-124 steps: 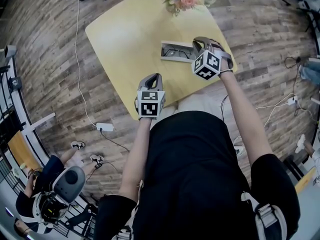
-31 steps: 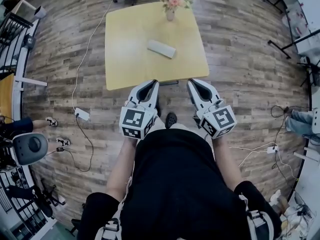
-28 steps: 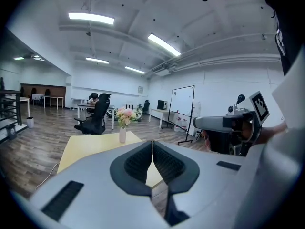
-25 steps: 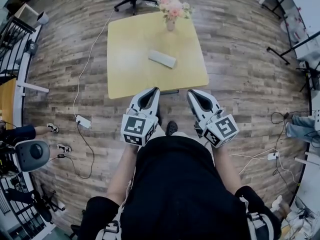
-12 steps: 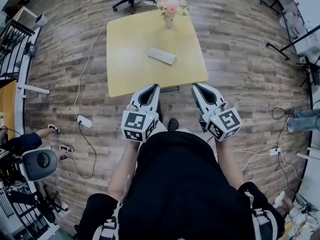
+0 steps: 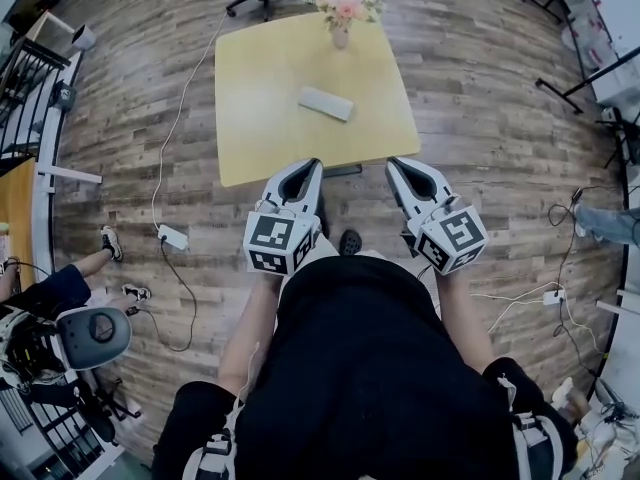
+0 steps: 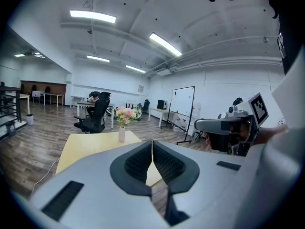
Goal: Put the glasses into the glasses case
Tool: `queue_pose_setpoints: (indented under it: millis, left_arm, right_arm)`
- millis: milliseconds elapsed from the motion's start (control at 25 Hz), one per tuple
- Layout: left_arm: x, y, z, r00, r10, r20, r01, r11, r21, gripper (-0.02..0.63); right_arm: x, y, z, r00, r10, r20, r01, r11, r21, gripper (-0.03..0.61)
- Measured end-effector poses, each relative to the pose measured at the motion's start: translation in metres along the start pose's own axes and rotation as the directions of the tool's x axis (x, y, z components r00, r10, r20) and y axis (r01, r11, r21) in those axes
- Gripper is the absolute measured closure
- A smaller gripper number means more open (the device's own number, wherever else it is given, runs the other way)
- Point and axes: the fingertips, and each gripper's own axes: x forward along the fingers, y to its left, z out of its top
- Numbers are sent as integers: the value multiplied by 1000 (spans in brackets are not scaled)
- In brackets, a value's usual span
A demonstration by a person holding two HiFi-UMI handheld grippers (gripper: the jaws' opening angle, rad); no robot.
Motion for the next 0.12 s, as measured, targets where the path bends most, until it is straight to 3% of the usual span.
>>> queue_pose_setpoints:
  millis: [120]
  left_arm:
    - [-3,1,-3,1000,2,-7,-2,1000,-7,589]
  right_arm:
    - [-1,3,-3,1000,3,-8,-3,1000,-2,565]
